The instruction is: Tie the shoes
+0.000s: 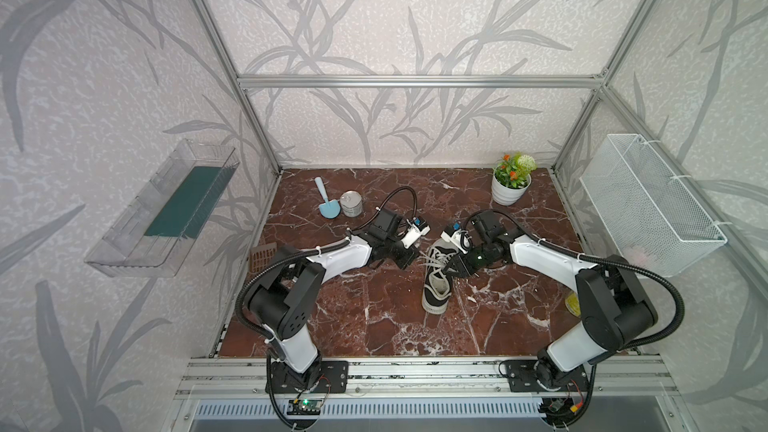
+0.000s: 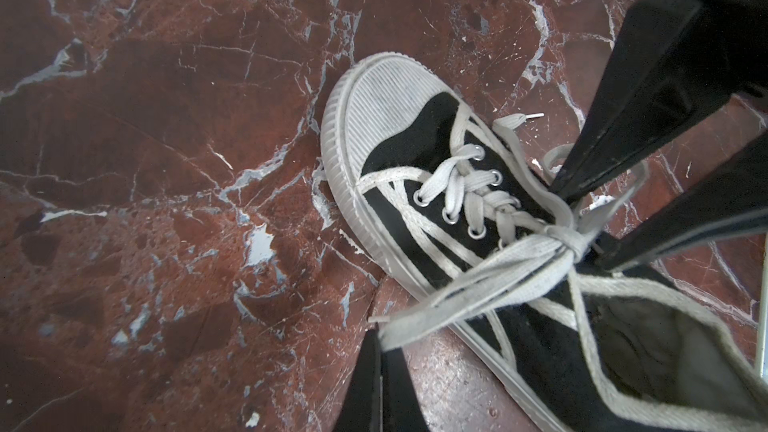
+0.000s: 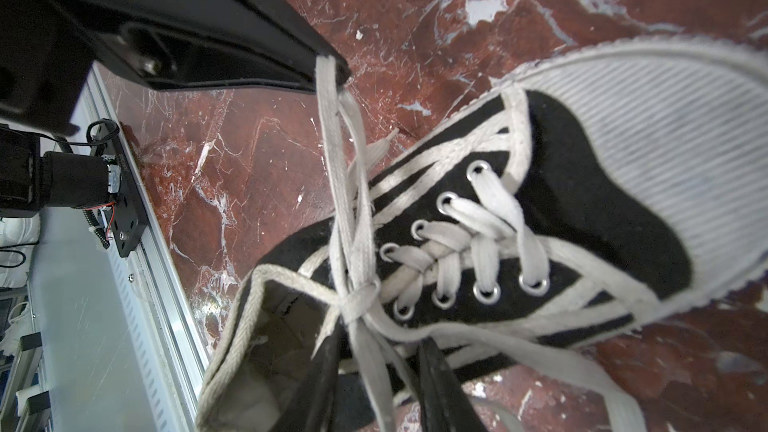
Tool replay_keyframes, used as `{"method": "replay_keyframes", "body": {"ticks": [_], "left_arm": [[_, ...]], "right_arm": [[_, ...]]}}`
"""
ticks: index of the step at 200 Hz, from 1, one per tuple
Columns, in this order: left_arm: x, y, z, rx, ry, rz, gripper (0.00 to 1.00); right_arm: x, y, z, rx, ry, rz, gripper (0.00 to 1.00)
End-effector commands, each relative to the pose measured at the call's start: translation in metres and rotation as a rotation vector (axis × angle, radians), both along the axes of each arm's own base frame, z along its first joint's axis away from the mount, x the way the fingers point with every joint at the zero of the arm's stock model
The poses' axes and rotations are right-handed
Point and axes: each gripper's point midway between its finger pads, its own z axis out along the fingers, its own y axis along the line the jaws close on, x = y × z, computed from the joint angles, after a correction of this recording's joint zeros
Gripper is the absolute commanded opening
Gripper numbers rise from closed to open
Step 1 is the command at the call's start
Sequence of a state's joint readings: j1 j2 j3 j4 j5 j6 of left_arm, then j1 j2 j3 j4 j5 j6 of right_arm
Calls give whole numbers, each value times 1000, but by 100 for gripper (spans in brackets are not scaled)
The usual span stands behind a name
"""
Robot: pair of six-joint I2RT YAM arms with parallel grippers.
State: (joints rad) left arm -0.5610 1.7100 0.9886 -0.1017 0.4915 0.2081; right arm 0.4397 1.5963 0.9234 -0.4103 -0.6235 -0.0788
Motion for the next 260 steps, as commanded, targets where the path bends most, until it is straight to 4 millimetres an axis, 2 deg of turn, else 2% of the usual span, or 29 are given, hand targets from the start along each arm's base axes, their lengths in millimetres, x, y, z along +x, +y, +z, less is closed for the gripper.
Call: {"method": "replay_keyframes", "body": {"ticks": [1, 90, 163, 198, 217, 260], "left_arm": [[8, -3, 12, -17, -27, 1, 0], [11, -2, 17, -2, -33, 2, 0], [15, 3, 27, -6, -98, 20, 0], [16, 6, 19, 33, -84, 20, 0], [18, 14, 14, 90, -79, 42, 0], [25, 17, 16, 109, -90, 72, 0]], "right_arm": [[-2, 4, 1, 23, 1, 12, 29], [-5, -2, -7, -53, -19, 4, 0], [-9, -11, 15, -61, -92, -20, 0], [-13, -13, 8, -78, -78, -12, 0], [-12, -15, 6, -93, -70, -21, 0], [-10, -22, 0, -128, -39, -69, 0]]}}
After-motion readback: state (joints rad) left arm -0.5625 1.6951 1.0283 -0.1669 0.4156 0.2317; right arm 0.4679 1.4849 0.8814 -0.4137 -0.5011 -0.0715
